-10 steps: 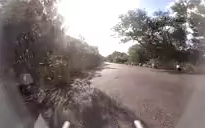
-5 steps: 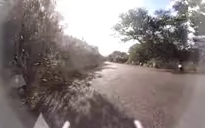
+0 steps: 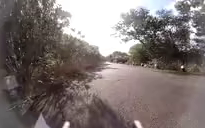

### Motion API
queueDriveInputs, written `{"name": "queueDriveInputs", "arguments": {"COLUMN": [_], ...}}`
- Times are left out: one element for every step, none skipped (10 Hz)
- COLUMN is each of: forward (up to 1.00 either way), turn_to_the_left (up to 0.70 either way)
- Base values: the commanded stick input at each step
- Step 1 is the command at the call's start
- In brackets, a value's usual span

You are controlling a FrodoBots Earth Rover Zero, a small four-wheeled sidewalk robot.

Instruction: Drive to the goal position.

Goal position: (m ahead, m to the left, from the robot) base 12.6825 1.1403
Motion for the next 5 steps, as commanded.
{"name": "queueDriveInputs", "arguments": {"forward": [0.50,0.50,0.50,0.50,0.50], "turn_to_the_left": [0.00,0.00,0.00,0.00,0.00]}}
